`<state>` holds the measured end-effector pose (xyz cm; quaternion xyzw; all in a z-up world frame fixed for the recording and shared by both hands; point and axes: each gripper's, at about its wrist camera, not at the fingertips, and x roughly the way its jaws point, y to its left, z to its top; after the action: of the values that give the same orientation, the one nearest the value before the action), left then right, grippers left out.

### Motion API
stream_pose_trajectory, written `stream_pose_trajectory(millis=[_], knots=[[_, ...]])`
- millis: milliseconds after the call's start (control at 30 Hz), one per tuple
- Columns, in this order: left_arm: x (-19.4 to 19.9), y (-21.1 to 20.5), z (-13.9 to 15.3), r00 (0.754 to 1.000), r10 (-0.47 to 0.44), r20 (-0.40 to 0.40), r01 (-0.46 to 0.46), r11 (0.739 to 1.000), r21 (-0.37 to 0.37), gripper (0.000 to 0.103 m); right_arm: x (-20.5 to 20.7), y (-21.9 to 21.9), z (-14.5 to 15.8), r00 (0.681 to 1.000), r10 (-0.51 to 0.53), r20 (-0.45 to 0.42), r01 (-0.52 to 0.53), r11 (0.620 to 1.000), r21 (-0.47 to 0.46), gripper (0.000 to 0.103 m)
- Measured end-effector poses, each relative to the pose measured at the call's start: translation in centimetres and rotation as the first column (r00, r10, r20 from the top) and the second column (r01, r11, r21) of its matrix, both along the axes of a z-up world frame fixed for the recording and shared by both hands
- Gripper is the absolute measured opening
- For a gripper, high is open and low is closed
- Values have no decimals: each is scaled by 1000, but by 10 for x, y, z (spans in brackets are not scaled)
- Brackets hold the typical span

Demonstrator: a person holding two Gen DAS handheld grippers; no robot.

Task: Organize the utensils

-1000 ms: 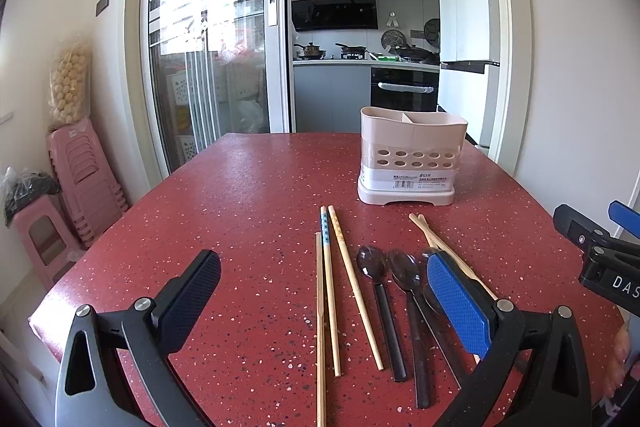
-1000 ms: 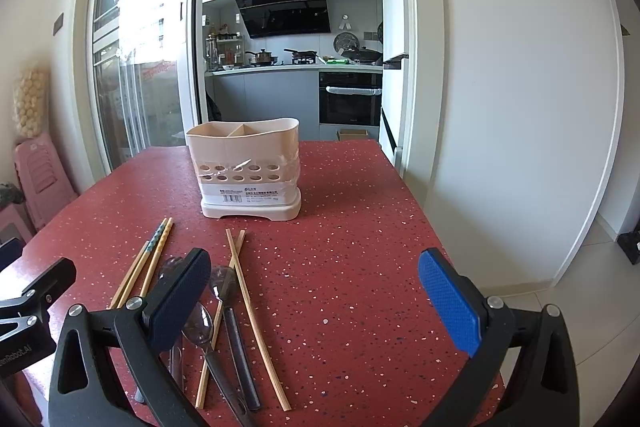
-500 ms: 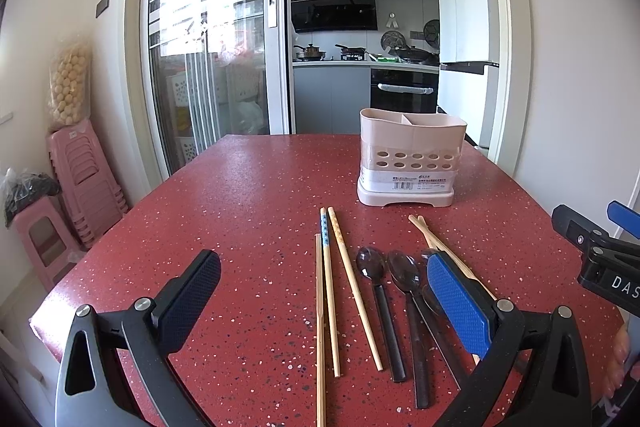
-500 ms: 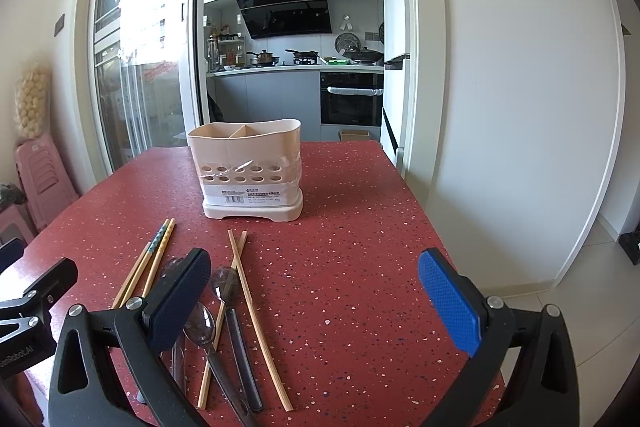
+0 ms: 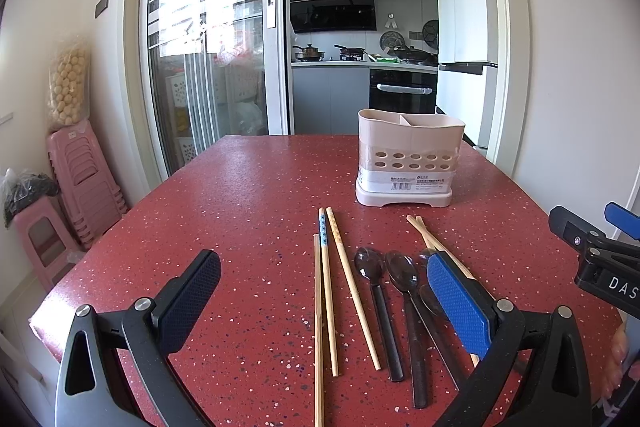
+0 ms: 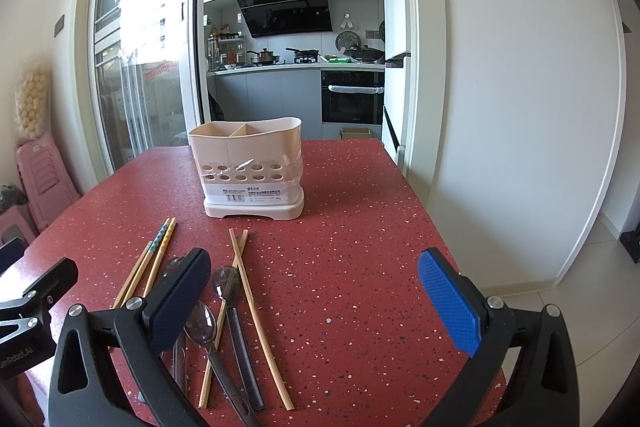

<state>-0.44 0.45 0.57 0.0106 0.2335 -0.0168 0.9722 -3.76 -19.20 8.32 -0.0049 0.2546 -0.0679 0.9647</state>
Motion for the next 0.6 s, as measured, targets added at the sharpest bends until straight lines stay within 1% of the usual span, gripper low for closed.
stream_pose_trajectory(millis=[600], knots=[[-3,-2,0,1000,-8,0,8,1000,1,103,-1,1,-1,1000,4,-5,-4,1000,2,103]])
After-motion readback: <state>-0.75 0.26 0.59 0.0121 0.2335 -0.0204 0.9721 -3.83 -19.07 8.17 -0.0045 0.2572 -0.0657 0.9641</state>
